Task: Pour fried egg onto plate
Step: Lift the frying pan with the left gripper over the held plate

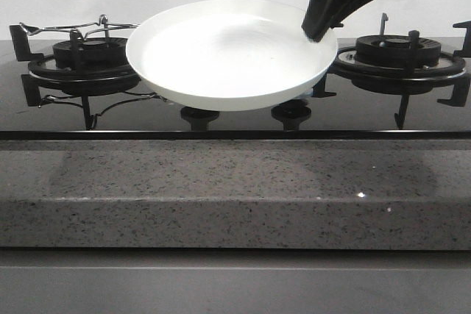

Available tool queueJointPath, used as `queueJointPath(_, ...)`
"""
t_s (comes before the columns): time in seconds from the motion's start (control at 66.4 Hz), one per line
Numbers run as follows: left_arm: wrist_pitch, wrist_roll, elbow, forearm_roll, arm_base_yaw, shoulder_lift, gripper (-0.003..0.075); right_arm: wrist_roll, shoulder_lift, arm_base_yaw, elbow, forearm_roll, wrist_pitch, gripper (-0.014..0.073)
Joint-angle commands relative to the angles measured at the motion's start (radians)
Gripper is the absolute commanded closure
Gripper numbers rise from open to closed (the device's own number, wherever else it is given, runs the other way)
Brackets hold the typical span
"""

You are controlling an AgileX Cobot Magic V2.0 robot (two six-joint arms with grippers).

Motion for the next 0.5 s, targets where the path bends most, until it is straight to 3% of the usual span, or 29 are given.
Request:
queueJointPath(0.0, -0.073, 0.004, -0.034, 0.019, -0.072, -0.096, 0.0740, 0.000, -0.047, 0.000, -0.023, 0.026, -0.045, 0.0662)
queueJointPath(0.482, -0.402, 0.004, -0.030, 0.473, -0.504, -0.187, 0.0741, 0.000, -0.047, 0.000, -0.023, 0.026, -0.045, 0.0662)
